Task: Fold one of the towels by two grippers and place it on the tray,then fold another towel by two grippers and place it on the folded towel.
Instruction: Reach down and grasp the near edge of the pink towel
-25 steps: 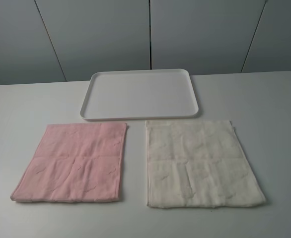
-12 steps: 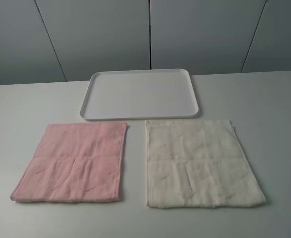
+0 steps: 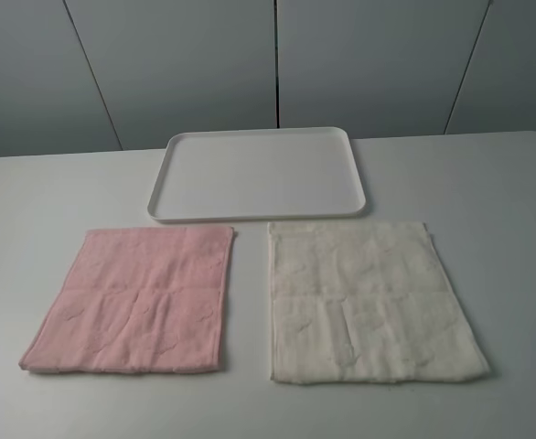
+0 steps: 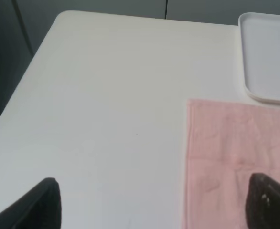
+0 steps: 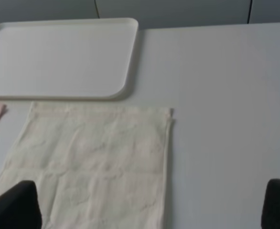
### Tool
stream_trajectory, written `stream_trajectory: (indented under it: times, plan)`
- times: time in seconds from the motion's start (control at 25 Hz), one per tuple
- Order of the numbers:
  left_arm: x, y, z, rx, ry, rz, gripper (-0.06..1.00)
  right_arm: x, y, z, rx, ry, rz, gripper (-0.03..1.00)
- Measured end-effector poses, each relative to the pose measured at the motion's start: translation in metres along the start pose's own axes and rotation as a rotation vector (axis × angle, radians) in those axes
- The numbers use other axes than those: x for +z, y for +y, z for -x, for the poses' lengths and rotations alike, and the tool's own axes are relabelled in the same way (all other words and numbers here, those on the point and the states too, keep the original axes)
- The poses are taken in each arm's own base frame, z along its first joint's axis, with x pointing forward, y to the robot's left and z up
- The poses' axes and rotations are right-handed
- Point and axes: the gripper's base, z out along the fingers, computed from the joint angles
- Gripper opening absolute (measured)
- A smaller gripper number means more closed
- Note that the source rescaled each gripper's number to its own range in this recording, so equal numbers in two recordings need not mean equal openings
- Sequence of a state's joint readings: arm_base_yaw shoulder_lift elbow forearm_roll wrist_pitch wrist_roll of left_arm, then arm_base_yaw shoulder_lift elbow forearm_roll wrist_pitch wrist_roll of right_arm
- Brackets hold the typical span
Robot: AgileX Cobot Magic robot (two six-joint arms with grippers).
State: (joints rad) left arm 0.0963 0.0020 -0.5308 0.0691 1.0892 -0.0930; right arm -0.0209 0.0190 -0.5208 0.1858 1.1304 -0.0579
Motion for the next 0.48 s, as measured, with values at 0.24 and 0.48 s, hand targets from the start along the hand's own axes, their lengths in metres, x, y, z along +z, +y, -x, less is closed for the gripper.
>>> stream_trajectory:
  times: [0.24,0.48]
  plan:
    - [0.014,-0.004,0.041,0.243,0.002,-0.003,1.00,0.016,0.002,0.037,-0.080,0.110,0.048,1.00]
    - [0.066,-0.012,0.106,0.506,0.184,-0.049,0.99,0.055,0.003,0.098,-0.229,0.156,0.136,1.00]
